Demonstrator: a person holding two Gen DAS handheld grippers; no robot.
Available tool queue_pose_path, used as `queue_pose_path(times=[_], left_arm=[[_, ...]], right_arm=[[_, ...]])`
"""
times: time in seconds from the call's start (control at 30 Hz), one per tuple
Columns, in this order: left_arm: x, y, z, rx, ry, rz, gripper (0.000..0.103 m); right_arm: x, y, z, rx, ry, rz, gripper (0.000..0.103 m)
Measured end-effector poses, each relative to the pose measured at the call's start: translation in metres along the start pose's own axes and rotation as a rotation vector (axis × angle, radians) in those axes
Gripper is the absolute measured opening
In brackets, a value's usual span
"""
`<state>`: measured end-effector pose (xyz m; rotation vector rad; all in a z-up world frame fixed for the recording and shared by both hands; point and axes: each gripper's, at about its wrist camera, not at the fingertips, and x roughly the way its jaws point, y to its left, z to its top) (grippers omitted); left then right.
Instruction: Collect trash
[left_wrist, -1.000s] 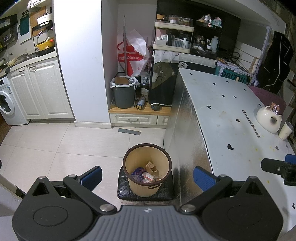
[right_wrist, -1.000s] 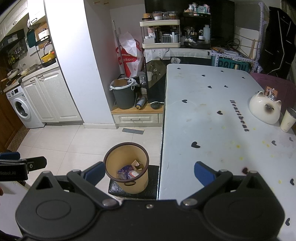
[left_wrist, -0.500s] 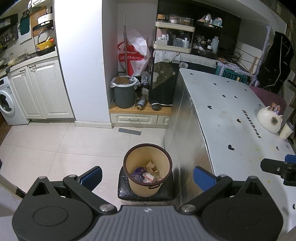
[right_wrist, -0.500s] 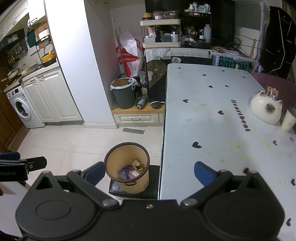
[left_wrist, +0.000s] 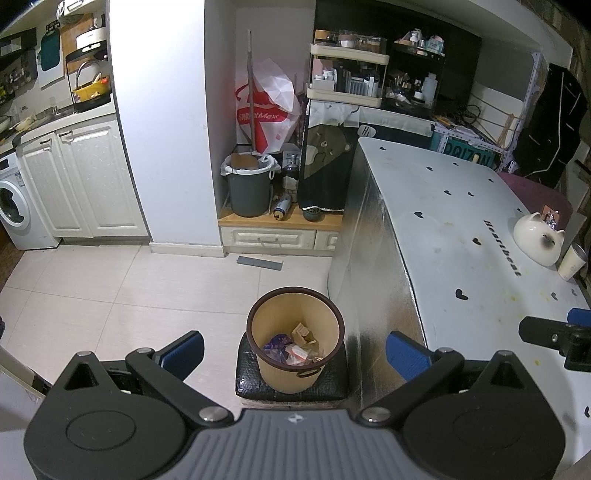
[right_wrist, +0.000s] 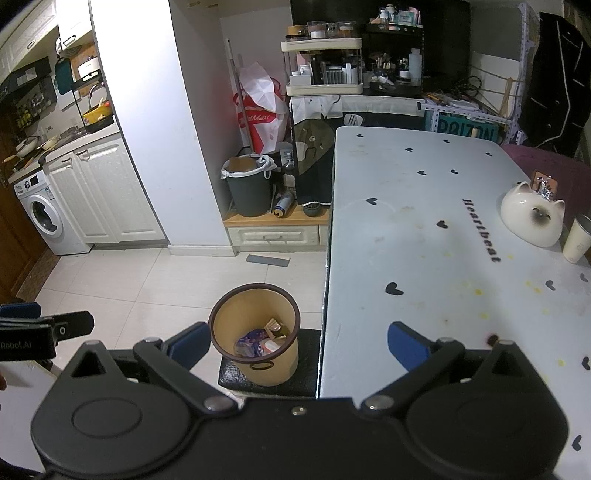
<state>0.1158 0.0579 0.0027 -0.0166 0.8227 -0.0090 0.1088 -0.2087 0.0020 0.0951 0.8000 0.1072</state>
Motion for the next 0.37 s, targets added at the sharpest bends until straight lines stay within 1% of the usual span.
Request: queue_pose_path(times=[0.37], left_arm=[[-0.0016, 0.0032, 0.0034, 0.005, -0.002, 0.004, 0.103]], right_arm=[[0.0003, 0.0017, 0.0006, -0.001, 0.002, 0.002, 0.103]])
